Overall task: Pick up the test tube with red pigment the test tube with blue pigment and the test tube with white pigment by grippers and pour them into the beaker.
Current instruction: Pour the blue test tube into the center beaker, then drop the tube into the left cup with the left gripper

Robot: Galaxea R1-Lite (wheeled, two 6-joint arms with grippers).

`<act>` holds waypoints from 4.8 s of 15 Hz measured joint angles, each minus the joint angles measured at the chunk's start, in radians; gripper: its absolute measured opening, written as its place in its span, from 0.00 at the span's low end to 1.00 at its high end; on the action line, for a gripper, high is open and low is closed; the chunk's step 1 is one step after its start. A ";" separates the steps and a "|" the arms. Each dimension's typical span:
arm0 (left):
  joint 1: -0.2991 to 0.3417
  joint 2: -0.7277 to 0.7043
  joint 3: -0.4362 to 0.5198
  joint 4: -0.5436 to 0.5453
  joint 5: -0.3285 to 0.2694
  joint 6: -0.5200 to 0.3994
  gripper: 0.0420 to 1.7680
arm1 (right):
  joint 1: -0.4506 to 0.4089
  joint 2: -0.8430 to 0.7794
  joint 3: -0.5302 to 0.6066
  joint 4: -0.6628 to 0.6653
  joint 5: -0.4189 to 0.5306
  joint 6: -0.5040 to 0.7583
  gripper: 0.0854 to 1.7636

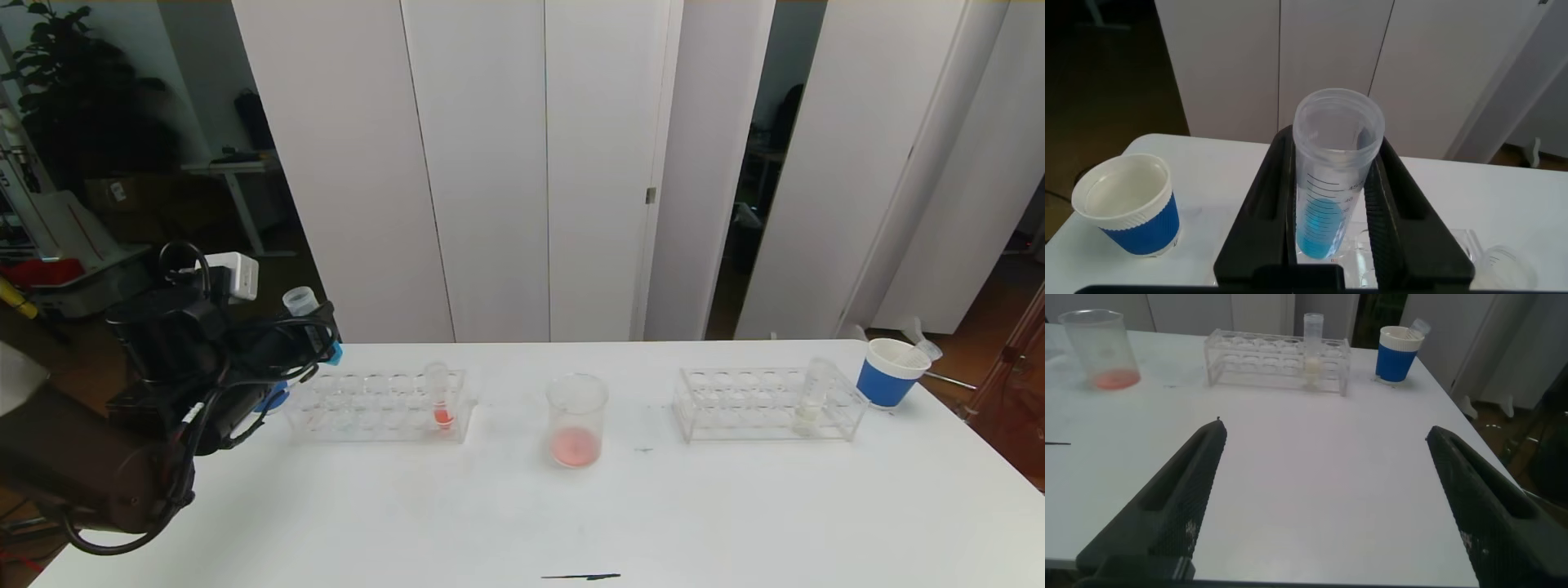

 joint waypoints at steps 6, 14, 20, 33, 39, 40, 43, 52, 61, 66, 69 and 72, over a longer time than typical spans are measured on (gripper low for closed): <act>-0.007 -0.195 -0.108 0.216 -0.236 0.000 0.30 | 0.000 0.000 0.000 0.000 0.000 0.000 0.99; -0.176 -0.243 -0.198 0.266 -0.513 0.023 0.30 | 0.000 0.000 0.000 0.000 0.000 0.000 0.99; -0.275 -0.086 -0.279 0.271 -0.577 0.387 0.30 | 0.000 0.000 0.000 0.000 0.000 0.000 0.99; -0.318 0.174 -0.379 0.224 -0.580 1.017 0.30 | 0.000 0.000 0.000 0.000 0.000 0.000 0.99; -0.345 0.259 -0.403 0.092 -0.618 1.116 0.30 | 0.000 0.000 0.000 0.000 0.000 0.000 0.99; -0.354 0.280 -0.406 0.050 -0.618 1.146 0.30 | 0.000 0.000 0.000 0.000 0.000 0.000 0.99; -0.368 0.328 -0.407 -0.027 -0.616 1.199 0.30 | 0.000 0.000 0.000 0.000 0.000 0.000 0.99; -0.370 0.413 -0.440 -0.171 -0.634 1.278 0.30 | 0.000 0.000 0.000 0.000 0.000 0.000 0.99; -0.383 0.476 -0.483 -0.224 -0.636 1.347 0.30 | 0.000 0.000 0.000 0.000 0.000 0.000 0.99; -0.380 0.493 -0.502 -0.243 -0.635 1.355 0.30 | 0.000 0.000 0.000 0.000 0.000 0.000 0.99; -0.373 0.499 -0.503 -0.260 -0.637 1.356 0.30 | 0.000 0.000 0.000 0.000 0.000 0.000 0.99; -0.362 0.511 -0.514 -0.268 -0.637 1.356 0.30 | 0.000 0.000 0.000 0.000 0.000 0.000 0.99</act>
